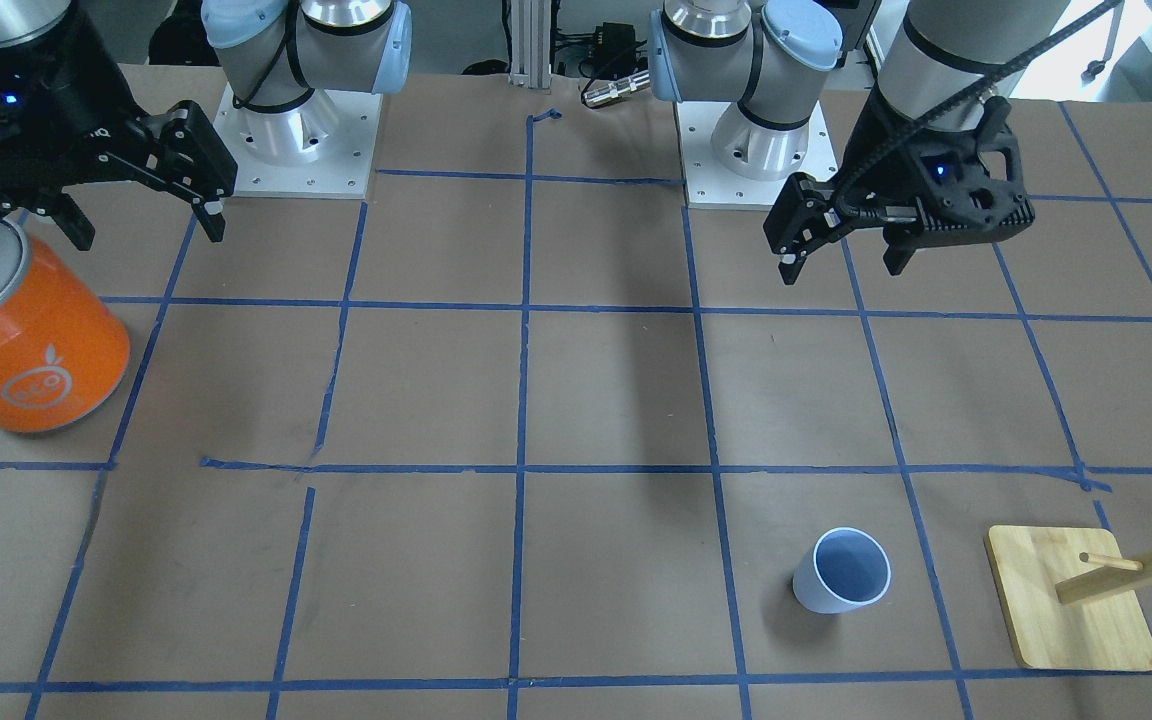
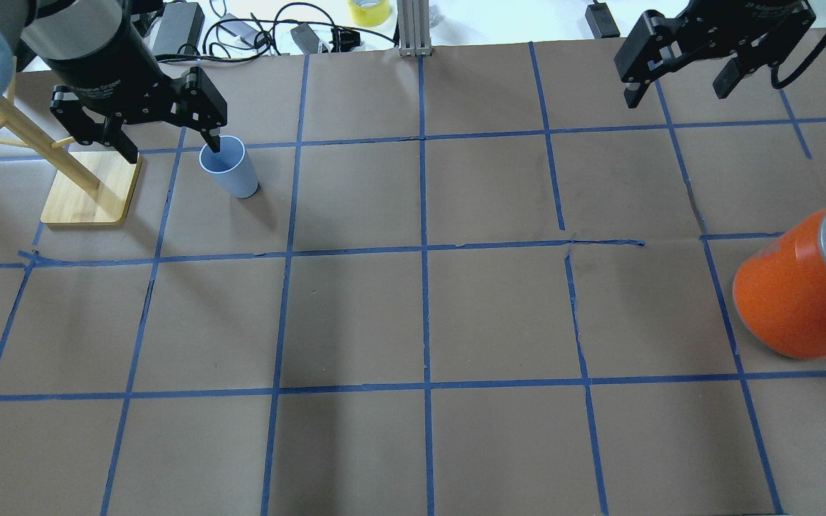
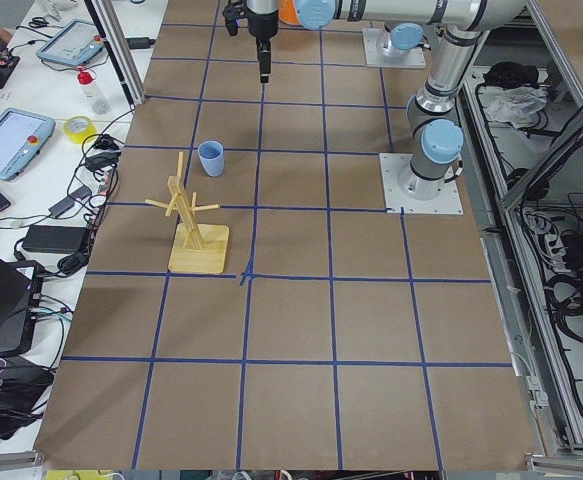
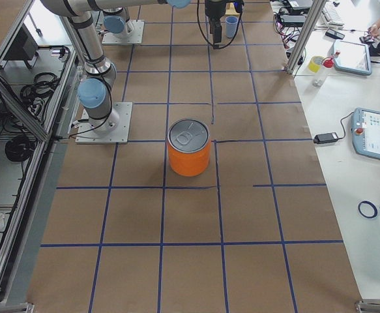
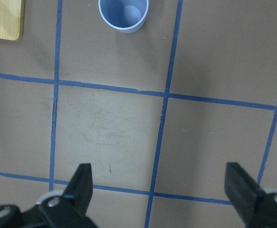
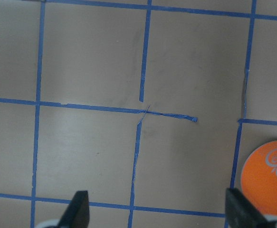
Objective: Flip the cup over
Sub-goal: 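Open the left gripper and raise it away from the cup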
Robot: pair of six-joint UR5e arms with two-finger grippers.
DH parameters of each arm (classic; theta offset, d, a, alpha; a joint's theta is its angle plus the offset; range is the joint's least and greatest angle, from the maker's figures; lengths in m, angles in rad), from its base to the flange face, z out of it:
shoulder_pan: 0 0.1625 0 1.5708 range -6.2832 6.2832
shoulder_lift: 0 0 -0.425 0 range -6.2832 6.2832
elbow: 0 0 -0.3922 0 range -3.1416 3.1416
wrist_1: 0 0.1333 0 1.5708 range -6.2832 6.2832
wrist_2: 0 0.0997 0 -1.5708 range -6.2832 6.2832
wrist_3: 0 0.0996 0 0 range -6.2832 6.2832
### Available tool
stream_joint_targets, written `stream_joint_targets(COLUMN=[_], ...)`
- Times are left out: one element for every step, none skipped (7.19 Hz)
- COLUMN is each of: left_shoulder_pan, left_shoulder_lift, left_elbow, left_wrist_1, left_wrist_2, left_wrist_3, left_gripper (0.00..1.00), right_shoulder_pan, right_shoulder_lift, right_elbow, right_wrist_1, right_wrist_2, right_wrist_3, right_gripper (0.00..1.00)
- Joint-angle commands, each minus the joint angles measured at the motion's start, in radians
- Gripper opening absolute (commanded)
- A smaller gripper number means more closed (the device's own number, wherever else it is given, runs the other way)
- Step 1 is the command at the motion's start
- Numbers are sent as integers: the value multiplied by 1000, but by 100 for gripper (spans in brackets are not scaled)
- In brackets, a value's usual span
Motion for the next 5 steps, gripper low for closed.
stream_joint_targets(left_shoulder_pan=[-1,-1,-1,-1,-1], left_shoulder_lift=[30,34,41,44,44], left_elbow=[-7,-13,-31,-42,-44], left_wrist_1=[-35,-35,-35,-34,-34], left_wrist_2=[-24,-21,-20,-18,-18], left_wrist_3=[3,3,3,3,3], left_gripper=[100,100,100,100,100], right_shoulder_pan=[52,84,84,86,84], right_shoulder_lift=[6,-1,0,2,3], right_elbow=[6,21,23,26,32], right_wrist_1=[8,-3,-5,-18,-34], right_wrist_2=[1,-13,-11,-13,-17], right_wrist_3=[3,8,15,15,11], right_gripper=[100,100,100,100,100])
